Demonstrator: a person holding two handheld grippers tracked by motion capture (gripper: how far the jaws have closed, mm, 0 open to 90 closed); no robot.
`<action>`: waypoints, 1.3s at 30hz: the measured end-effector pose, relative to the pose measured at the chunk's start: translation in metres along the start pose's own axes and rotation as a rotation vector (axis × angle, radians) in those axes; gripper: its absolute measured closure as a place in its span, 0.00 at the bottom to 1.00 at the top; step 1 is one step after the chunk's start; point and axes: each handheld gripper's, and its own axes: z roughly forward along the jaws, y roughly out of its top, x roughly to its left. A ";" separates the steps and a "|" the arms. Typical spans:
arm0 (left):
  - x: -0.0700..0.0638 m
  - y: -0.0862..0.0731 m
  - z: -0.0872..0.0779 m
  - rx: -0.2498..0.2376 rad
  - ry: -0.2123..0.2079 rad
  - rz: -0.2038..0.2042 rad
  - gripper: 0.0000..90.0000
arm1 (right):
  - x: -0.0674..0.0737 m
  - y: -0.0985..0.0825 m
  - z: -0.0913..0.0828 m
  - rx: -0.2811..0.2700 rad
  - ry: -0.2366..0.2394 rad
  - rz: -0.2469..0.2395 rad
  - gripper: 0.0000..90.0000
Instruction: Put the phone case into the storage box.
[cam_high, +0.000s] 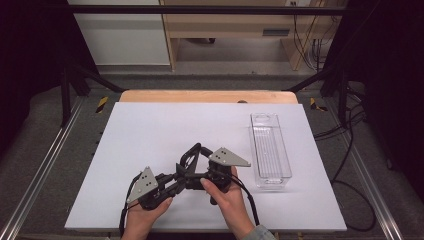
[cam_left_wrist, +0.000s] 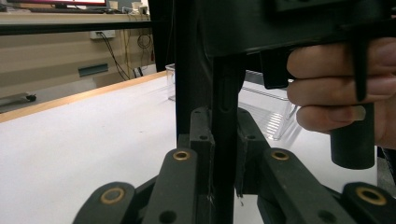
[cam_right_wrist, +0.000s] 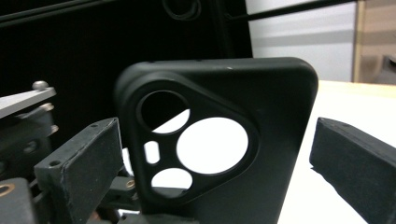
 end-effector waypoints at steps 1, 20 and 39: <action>0.000 0.000 0.000 -0.001 0.000 -0.001 0.90 | 0.000 0.000 0.000 0.000 0.000 0.000 0.05; -0.003 -0.001 0.002 0.005 -0.019 0.005 0.90 | -0.001 0.000 -0.001 -0.010 0.037 0.021 0.09; -0.004 -0.003 0.004 0.017 -0.014 0.004 0.90 | -0.002 0.000 -0.001 0.014 -0.002 0.025 0.15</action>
